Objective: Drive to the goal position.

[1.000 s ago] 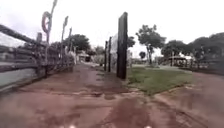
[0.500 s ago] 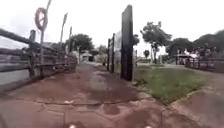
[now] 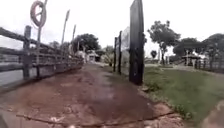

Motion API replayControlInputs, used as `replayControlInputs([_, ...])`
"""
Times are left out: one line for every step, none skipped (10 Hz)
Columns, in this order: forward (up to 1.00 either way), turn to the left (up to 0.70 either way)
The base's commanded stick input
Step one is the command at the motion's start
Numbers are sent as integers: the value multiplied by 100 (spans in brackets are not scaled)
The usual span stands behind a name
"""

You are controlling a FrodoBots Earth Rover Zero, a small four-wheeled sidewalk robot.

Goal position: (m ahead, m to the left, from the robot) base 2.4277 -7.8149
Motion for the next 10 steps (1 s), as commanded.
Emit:
replayControlInputs([0, -100])
replayControlInputs([0, -100])
replayControlInputs([0, -100])
replayControlInputs([0, -100])
replayControlInputs([0, -100])
replayControlInputs([0, -100])
replayControlInputs([0, -100])
replayControlInputs([0, -100])
replayControlInputs([0, -100])
replayControlInputs([0, -100])
